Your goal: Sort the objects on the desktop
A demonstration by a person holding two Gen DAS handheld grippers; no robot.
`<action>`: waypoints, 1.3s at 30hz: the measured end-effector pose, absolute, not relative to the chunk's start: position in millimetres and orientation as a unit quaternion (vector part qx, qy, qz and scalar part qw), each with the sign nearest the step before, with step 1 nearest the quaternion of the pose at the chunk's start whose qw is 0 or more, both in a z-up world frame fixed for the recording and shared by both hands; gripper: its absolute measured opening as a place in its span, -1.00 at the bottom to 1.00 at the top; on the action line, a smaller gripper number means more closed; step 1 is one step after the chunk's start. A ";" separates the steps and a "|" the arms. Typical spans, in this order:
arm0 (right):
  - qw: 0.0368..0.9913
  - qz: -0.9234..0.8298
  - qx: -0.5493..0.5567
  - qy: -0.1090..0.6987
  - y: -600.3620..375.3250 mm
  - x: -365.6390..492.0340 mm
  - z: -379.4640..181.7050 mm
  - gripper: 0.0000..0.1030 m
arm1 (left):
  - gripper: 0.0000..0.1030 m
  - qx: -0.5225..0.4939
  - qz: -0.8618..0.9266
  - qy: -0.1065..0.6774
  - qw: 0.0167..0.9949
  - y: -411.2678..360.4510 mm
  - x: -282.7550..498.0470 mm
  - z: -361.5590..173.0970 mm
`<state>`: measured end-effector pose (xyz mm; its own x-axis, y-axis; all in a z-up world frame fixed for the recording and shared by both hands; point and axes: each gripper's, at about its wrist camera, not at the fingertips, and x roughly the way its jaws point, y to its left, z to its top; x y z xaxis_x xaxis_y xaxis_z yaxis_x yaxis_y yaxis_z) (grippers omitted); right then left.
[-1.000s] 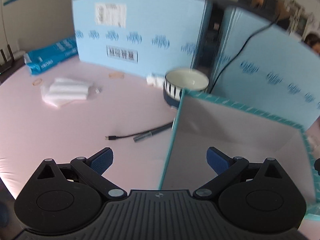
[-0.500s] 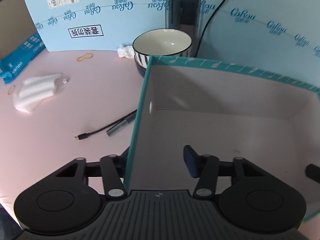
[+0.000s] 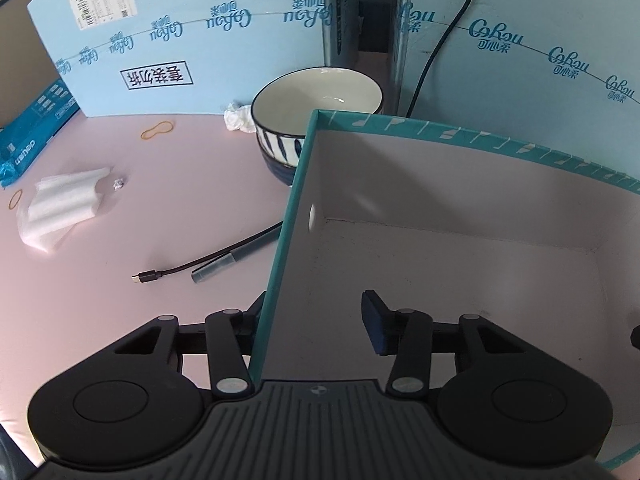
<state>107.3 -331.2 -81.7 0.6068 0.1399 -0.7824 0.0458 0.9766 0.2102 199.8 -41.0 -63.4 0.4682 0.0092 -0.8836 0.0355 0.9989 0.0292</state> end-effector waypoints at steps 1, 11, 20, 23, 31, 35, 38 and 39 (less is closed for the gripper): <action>0.889 0.024 0.107 0.444 -329.1 109.8 -81.7 -0.40 | -0.17 0.022 -0.010 0.515 0.857 -41.7 200.4 -63.8; 0.888 0.015 0.121 0.444 -326.2 115.3 -79.6 -0.36 | -0.15 0.030 -0.011 0.507 0.861 -39.0 199.8 -66.7; 0.906 0.008 0.105 0.411 -328.2 106.9 -74.2 0.07 | 0.18 0.062 0.013 0.494 0.867 -44.2 188.1 -74.1; 0.915 0.005 0.102 0.390 -329.3 101.9 -71.0 0.46 | 0.18 0.062 0.020 0.491 0.869 -41.8 186.2 -72.8; 0.940 0.010 0.097 0.326 -330.2 88.8 -58.1 0.92 | 0.18 0.057 0.046 0.468 0.881 -37.7 180.8 -61.8; 0.944 0.010 0.100 0.315 -332.4 84.5 -58.2 0.98 | 0.18 0.049 0.053 0.462 0.884 -35.2 179.0 -55.0; 0.947 0.003 0.109 0.303 -333.6 78.6 -57.3 1.00 | 0.18 0.043 0.056 0.457 0.887 -36.5 176.7 -48.3; 0.948 0.001 0.111 0.298 -335.0 76.9 -57.0 1.00 | 0.18 0.039 0.056 0.454 0.888 -37.2 175.2 -45.3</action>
<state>76.9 -335.0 -57.0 0.8221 0.0676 -0.5653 0.0654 0.9751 0.2117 175.2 -37.2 -45.3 0.5813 0.1351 -0.8024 -0.0634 0.9906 0.1209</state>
